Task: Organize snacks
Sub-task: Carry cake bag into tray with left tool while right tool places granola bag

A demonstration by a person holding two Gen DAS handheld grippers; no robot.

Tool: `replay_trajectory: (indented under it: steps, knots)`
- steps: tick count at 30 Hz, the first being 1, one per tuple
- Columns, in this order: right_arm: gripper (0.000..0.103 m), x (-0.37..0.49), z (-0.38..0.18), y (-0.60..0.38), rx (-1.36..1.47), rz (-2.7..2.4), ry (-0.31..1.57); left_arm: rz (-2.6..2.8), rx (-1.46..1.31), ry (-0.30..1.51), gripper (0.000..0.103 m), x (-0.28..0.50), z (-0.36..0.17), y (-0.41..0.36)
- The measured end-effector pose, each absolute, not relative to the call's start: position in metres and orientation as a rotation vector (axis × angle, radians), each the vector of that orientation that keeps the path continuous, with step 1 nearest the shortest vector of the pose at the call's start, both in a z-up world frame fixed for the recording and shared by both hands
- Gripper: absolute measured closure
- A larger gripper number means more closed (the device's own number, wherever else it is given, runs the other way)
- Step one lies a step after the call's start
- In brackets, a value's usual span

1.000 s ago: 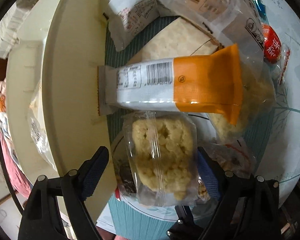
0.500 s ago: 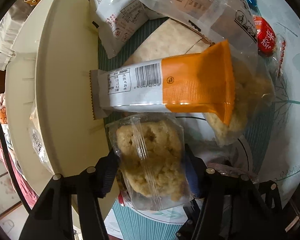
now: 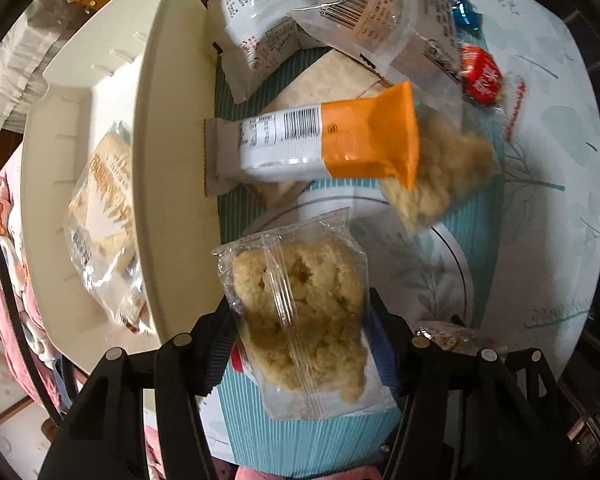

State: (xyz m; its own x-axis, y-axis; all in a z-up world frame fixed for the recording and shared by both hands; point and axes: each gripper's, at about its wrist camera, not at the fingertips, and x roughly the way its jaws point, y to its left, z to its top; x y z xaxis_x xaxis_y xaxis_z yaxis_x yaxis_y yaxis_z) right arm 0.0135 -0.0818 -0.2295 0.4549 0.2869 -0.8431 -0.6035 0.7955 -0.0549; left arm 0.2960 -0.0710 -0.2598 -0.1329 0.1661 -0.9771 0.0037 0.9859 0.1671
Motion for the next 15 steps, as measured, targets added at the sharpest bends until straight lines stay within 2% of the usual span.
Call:
replay_trajectory:
  steps: [7,15]
  knots:
    - [0.057,-0.007,-0.209,-0.097,-0.385,0.519,0.982,0.074,0.081,1.671,0.045,0.271,-0.229,-0.063]
    - [0.057,-0.014,-0.180,-0.107,-0.253,0.428,1.063,0.007,0.039,1.628,0.045,0.218,-0.205,-0.052]
